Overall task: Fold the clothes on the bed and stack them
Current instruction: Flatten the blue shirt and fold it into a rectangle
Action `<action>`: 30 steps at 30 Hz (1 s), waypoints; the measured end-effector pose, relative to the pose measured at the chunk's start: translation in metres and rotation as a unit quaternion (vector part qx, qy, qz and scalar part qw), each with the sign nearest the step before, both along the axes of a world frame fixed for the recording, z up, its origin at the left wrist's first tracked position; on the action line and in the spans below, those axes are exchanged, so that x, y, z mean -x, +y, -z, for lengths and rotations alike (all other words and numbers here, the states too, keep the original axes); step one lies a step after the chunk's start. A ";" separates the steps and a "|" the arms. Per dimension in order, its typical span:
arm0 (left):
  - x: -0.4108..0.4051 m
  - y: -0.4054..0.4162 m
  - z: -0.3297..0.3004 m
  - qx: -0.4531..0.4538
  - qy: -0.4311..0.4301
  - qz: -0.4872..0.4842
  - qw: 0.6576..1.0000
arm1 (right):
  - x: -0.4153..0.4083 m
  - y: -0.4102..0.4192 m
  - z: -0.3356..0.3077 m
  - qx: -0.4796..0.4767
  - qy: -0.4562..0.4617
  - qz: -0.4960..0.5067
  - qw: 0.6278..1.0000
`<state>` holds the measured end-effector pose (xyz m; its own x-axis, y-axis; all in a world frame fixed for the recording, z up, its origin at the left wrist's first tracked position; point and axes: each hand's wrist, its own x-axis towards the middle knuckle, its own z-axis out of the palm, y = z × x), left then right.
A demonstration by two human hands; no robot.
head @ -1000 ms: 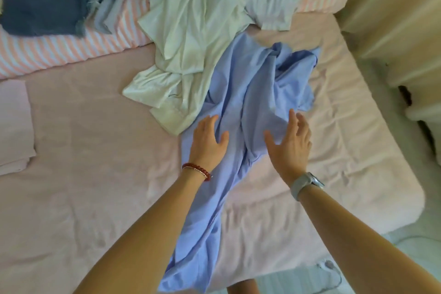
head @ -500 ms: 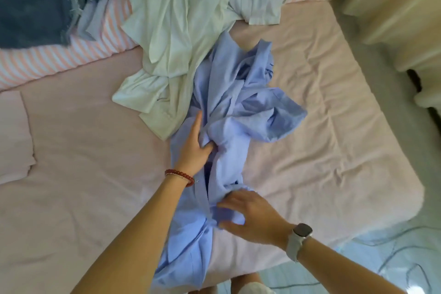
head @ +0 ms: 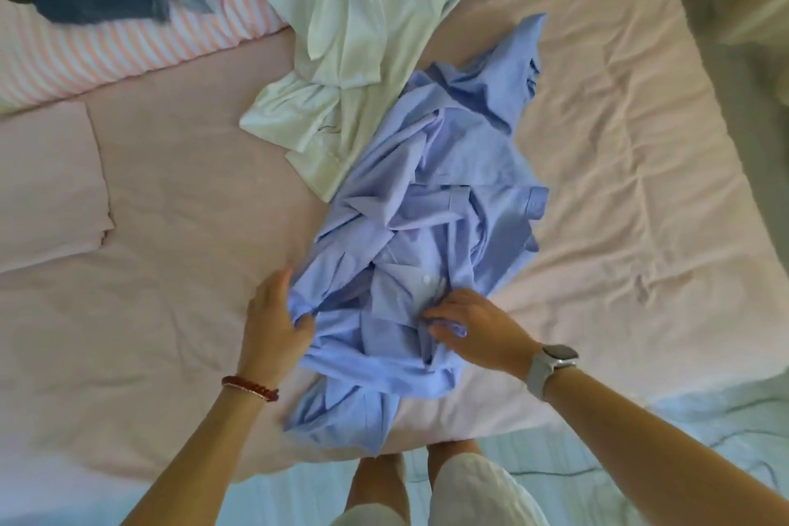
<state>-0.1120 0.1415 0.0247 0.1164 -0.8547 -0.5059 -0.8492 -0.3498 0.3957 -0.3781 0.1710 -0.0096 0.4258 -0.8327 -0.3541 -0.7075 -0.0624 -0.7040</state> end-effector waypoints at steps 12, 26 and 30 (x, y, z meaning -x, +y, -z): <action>0.125 -0.032 0.026 0.167 -0.088 0.354 0.916 | 0.010 0.027 0.005 -0.304 -0.054 0.562 0.768; 0.134 -0.065 -0.067 0.015 0.252 0.218 0.943 | 0.042 -0.001 -0.120 0.055 -0.079 0.371 0.923; 0.140 -0.052 -0.137 0.062 0.351 0.193 0.914 | 0.041 0.007 -0.202 0.202 -0.016 0.274 0.940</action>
